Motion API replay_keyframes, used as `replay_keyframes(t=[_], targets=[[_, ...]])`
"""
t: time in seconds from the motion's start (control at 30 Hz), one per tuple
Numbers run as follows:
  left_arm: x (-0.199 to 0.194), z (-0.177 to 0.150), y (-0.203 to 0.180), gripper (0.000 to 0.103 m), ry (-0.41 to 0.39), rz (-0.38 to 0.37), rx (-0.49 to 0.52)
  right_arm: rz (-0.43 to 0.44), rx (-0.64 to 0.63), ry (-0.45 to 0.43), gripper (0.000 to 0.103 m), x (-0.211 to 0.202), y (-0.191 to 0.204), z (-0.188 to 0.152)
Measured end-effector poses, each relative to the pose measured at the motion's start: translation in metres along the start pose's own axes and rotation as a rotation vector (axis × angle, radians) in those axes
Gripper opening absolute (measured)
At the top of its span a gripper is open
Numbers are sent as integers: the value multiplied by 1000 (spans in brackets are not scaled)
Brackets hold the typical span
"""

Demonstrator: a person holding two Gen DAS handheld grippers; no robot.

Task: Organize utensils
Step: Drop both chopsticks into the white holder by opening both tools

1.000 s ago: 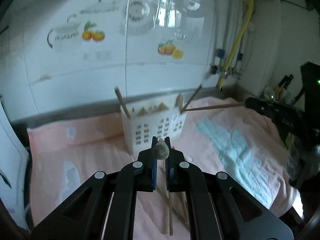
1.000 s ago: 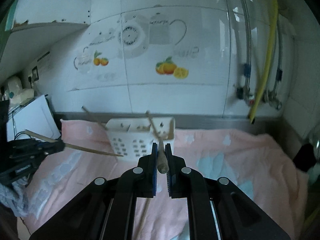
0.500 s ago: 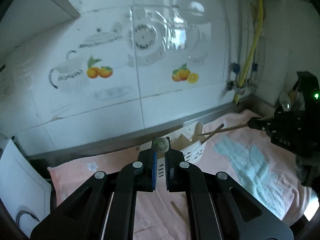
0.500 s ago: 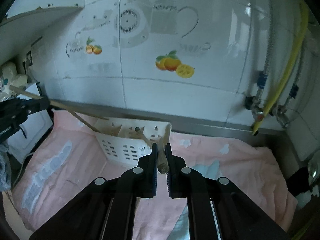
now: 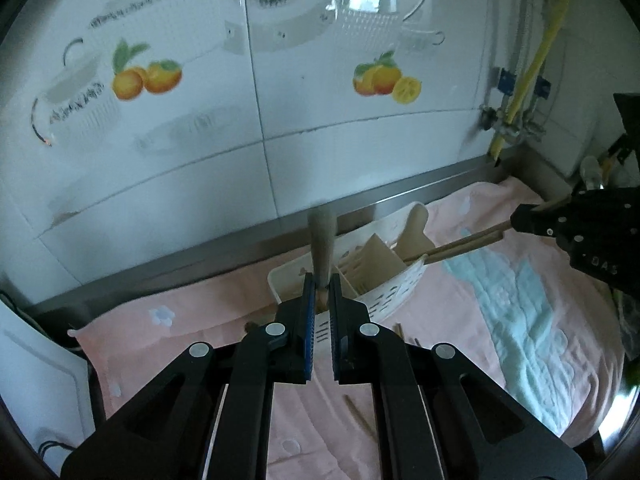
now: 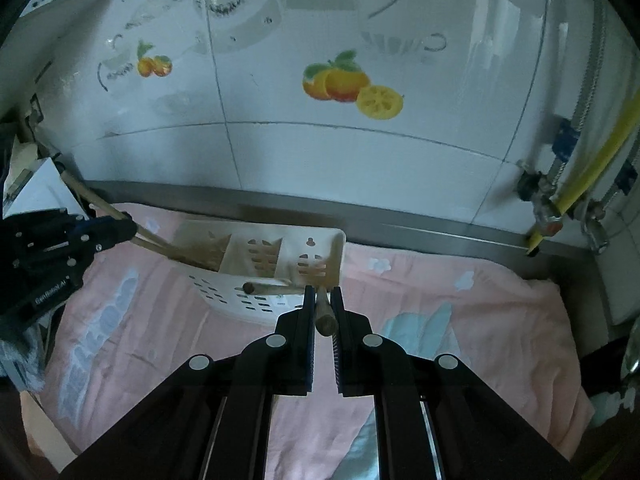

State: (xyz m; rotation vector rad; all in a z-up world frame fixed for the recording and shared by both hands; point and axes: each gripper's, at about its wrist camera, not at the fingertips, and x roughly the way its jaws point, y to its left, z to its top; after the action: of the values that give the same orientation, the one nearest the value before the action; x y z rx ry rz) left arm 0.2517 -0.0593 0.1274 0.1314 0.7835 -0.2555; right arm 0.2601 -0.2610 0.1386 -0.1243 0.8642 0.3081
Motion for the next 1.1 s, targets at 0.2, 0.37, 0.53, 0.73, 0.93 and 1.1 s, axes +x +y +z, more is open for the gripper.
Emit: replay_keyframes(t=[0.2,0.37,0.53,0.73,0.93,1.1], targets=[[2,-3,-1,18,-18,-12,-13,-15,3,-29,11,5,3,7],[-24,-5,0,30,-111,-25,-23,-41,-13,-107,24,-13,4,0],[-53,-22,1,40,-188,-43,-52,-61,-3,-189,28,-36,5,-21],[-72,-63,4,43,-222,-63,-95,-71,-29,-241,29,-53,22,-67],[-71,-109,8,43,-211,-32,-115,-28,-30,-214,29,-38,42,-123],[-66,-145,17,43,-192,-17,-159,18,18,-168,29,-16,53,-164]])
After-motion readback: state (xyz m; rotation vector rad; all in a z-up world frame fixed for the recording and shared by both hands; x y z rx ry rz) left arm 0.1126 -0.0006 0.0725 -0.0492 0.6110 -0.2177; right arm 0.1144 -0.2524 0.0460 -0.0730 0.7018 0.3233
